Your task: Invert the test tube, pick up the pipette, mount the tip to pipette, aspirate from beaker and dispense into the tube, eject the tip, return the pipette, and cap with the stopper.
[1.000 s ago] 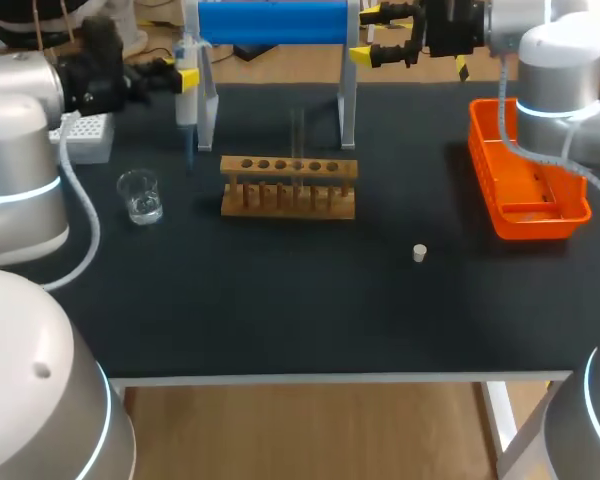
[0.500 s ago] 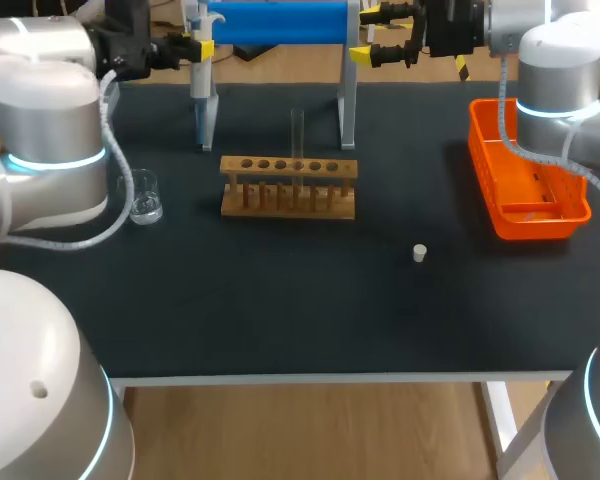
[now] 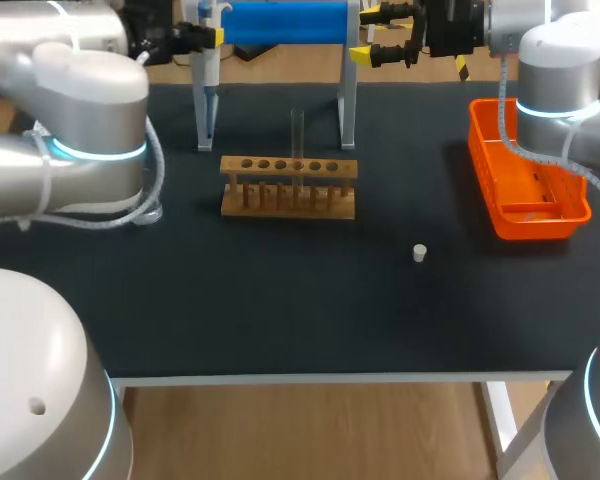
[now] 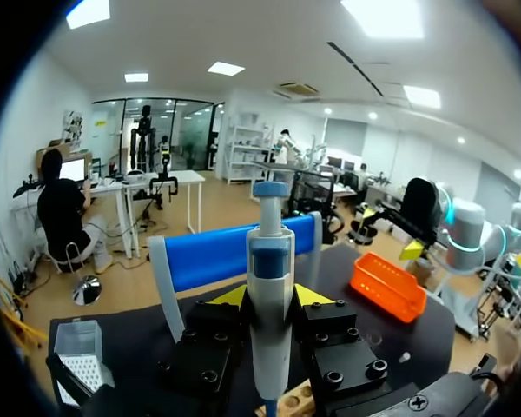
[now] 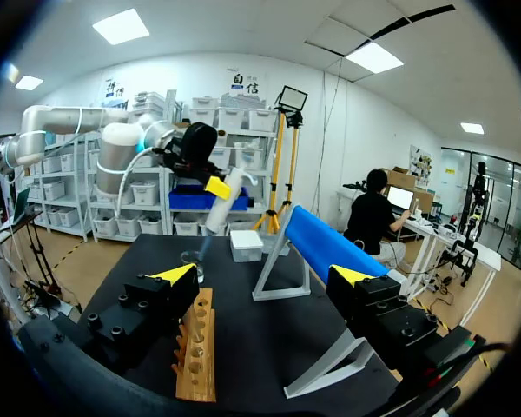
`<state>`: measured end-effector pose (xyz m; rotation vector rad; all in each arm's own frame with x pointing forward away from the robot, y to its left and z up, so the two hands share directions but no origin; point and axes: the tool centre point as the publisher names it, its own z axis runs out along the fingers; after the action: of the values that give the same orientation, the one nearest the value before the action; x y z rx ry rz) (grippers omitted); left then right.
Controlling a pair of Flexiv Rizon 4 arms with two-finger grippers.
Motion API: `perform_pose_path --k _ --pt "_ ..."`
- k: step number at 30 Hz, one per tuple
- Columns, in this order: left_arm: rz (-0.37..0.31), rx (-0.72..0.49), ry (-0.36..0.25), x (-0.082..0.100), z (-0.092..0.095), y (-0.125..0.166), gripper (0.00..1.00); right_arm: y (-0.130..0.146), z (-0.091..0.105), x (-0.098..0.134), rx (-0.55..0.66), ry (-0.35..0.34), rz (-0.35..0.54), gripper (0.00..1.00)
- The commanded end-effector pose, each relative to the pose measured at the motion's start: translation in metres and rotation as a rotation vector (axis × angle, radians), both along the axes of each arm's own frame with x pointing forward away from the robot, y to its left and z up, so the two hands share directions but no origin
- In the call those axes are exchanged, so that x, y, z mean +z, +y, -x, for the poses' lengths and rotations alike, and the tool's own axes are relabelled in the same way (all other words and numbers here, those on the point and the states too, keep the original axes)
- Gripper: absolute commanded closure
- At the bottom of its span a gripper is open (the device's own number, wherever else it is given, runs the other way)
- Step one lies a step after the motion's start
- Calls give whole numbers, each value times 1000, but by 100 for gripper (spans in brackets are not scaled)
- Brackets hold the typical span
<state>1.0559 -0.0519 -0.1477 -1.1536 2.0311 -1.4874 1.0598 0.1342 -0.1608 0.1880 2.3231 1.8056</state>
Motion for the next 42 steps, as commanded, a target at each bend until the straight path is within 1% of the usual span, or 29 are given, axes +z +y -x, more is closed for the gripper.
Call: perform_pose_path --k 1,7,15,20,30,42 --pt "-14 15 9 -3 -18 -11 100 -1 -1 1 4 2 2 0" --pt "-6 42 18 -10 -35 -18 100 -1 -1 1 4 2 2 0" --pt "-4 97 29 -16 -56 -11 100 -1 -1 1 4 2 2 0" --pt "-29 129 41 -17 -67 -6 100 -1 -1 1 4 2 2 0" --pt "-49 164 64 -24 -86 2 100 -1 -1 1 4 2 2 0" --pt "-70 185 78 -26 -105 6 100 -1 -1 1 4 2 2 0"
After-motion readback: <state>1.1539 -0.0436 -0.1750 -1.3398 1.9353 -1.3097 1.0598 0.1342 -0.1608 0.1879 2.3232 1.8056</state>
